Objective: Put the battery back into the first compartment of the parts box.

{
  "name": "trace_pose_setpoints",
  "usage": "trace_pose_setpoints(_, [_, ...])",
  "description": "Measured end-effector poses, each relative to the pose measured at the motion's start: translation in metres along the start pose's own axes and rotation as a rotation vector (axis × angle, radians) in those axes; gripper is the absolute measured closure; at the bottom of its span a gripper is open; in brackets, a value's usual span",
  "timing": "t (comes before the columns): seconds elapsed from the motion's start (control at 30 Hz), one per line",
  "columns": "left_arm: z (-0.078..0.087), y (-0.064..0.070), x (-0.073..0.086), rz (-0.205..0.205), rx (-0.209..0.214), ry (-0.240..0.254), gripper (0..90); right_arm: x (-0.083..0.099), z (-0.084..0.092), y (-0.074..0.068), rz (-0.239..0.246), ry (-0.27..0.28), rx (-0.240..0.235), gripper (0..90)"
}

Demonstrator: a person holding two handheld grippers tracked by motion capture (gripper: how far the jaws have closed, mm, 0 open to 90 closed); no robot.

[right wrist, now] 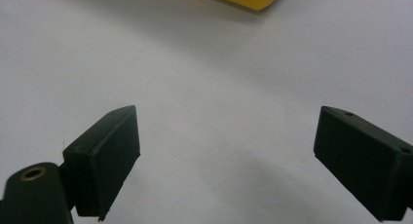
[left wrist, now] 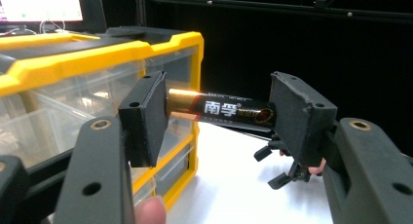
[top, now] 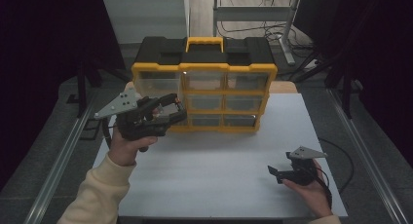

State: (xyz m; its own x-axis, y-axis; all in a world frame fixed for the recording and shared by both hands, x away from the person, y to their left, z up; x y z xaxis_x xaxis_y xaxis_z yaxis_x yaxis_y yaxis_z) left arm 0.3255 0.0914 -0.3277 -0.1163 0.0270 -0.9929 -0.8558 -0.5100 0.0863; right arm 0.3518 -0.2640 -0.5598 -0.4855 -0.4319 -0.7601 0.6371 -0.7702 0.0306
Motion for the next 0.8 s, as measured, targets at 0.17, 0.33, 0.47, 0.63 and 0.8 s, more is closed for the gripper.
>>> trace_pose_setpoints(0.17, [0.001,-0.003,-0.008,-0.004,-0.011,0.005,41.3,0.000,0.000,0.000,0.000,0.000,0.000,10.0])
trace_pose_setpoints(0.33, [0.001,-0.005,-0.016,-0.003,-0.024,0.018,41.3,0.000,0.000,0.000,-0.002,0.002,0.001,10.0])
trace_pose_setpoints(0.47, [0.000,-0.007,-0.022,-0.009,-0.032,0.020,41.3,0.000,0.000,0.000,-0.001,0.002,0.003,10.0])
trace_pose_setpoints(0.63, [-0.002,-0.013,-0.027,-0.007,-0.055,0.019,41.3,0.000,0.000,0.001,-0.001,0.001,0.004,10.0])
trace_pose_setpoints(0.8, [-0.004,-0.022,-0.026,-0.005,-0.095,0.005,41.4,0.000,0.000,0.001,0.000,0.001,0.004,10.0])
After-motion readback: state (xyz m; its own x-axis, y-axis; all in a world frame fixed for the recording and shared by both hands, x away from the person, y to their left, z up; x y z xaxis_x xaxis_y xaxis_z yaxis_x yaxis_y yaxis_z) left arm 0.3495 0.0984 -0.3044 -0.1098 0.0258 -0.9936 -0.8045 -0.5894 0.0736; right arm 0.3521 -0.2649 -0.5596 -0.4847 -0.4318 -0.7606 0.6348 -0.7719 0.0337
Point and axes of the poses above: each handheld gripper's, and its own axes: z roughly backward along the jaws, x roughly out of its underside, y roughly to its right, the point moved 9 cm from there along -z, roughly forward along the jaws, and after that the axes turned 2 degrees about z, right-handed, at the moved point
